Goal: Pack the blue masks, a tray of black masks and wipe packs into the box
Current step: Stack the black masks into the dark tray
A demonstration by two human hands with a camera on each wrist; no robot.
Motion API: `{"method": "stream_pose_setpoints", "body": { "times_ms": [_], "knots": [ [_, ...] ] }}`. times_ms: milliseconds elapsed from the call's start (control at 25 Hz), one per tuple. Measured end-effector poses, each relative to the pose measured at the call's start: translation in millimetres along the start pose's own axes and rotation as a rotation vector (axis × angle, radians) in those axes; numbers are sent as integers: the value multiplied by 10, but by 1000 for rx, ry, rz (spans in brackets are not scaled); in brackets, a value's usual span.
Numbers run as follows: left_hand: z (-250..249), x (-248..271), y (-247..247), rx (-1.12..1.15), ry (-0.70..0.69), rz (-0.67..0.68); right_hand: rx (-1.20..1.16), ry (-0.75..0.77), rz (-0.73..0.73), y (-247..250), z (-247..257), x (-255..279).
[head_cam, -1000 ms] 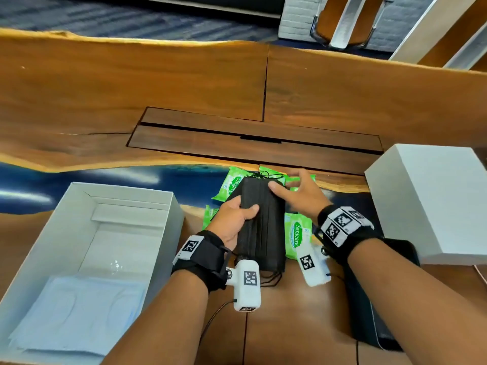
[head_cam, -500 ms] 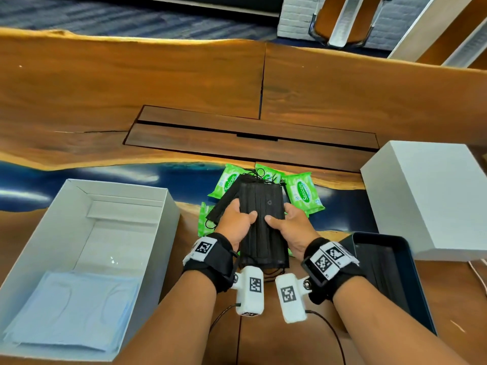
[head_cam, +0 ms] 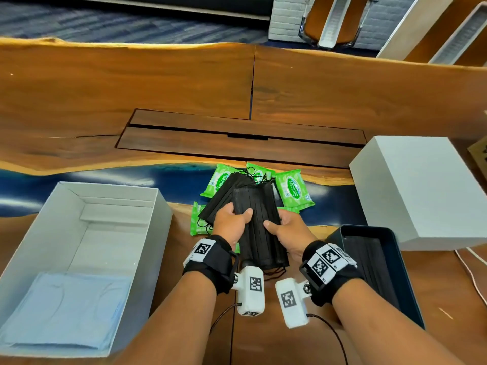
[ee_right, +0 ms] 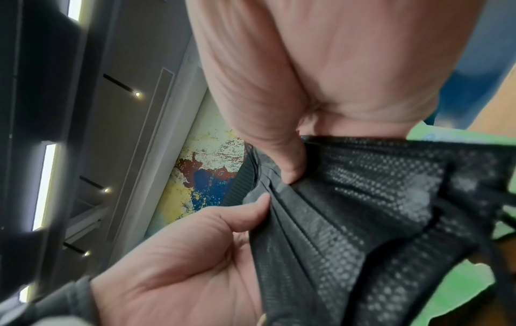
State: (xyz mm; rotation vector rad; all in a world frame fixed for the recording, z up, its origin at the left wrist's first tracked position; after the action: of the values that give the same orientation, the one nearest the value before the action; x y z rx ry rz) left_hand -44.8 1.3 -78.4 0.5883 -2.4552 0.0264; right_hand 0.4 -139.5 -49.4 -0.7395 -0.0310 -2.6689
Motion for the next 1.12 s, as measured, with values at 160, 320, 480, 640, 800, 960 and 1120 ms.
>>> {"method": "stream_pose_setpoints", "body": {
  "times_ms": [160,320,480,640,800,960,1120],
  "knots": [
    [-71,32,-57,115,13,-10,-12,-6,-20,177,-25,43],
    [-221,49,-133,191,23,-16,84,1,-77,597,-20,134],
    [-465,38,-391,-227,-107,85,282,-14,-94,1048,-36,273],
    [-549,117,-1013,-507,-239,243,231,-54,-126,1488,-41,538],
    [-546,260,-1626,-553,-379,248,236,-35,-390,2174,-192,861],
    [-563,454,-2213,-757,-559,331,377,39,-481,2508,-251,1090],
    [-413,589,-2664,-1198,-661,413,465,-65,-453,2634,-478,1174]
  ]
}}
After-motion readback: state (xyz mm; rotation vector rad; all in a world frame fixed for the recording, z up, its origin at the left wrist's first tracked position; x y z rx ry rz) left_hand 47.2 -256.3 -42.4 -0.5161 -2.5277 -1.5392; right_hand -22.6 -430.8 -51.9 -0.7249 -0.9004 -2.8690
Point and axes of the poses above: each hand's wrist, its own x-axis away from the middle knuckle, its own y-axis out of the back of the hand, z = x × y, the point moved 10 cm from there along -x, towards the middle knuckle, and after that the axes turned 13 degrees about -x, right-handed, at the moved point
